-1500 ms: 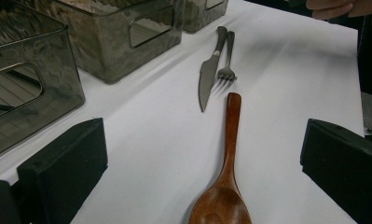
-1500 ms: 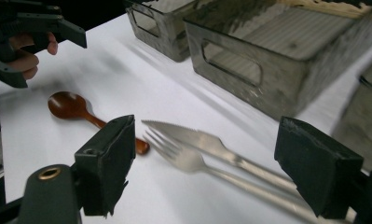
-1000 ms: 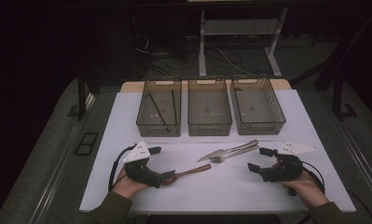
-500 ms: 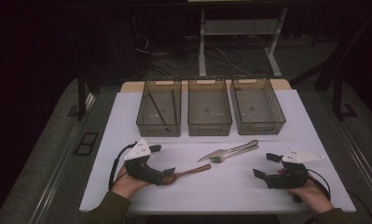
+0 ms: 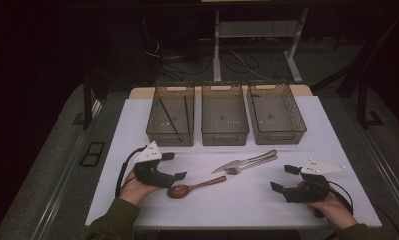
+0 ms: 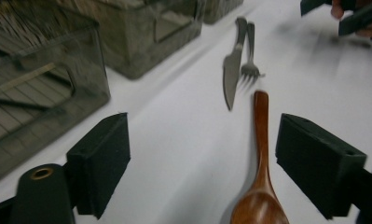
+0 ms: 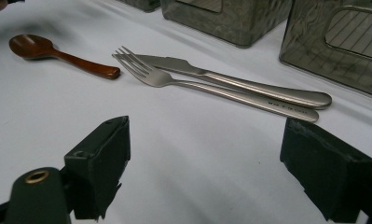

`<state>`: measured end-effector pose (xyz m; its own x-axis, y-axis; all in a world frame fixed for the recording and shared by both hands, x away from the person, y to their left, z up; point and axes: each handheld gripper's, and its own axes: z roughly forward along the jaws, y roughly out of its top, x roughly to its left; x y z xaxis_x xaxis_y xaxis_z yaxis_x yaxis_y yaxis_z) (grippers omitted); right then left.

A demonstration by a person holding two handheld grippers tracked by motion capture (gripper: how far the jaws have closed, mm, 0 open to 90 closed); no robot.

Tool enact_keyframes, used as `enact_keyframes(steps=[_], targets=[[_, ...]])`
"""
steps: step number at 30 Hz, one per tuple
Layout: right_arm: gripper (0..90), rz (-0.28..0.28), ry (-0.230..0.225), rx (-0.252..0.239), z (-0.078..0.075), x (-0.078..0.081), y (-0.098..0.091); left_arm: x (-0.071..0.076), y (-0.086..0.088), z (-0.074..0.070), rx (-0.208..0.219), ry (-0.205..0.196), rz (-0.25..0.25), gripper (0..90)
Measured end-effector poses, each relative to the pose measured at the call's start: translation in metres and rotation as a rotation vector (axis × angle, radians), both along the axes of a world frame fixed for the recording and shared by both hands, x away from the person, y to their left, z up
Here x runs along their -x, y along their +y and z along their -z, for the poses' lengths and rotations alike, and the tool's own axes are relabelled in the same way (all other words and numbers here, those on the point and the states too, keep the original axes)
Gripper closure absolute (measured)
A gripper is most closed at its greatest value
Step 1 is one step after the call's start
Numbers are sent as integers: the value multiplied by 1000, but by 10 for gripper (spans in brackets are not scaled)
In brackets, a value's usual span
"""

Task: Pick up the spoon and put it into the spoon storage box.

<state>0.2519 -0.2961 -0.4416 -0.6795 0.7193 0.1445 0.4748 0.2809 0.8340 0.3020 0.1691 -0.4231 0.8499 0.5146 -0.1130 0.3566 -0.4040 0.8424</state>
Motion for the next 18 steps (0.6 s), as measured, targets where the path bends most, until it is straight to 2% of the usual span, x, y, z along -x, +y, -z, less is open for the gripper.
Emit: enact_keyframes(steps=[4,8,18], targets=[[152,-2,4,1,1,0,1,3,-1,2,-20,32,19,255],[152,-9,-1,9,1,-1,1,7,0,2,-27,42,33,305],[152,-6,-3,9,2,-1,0,19,2,8,-65,78,49,344]])
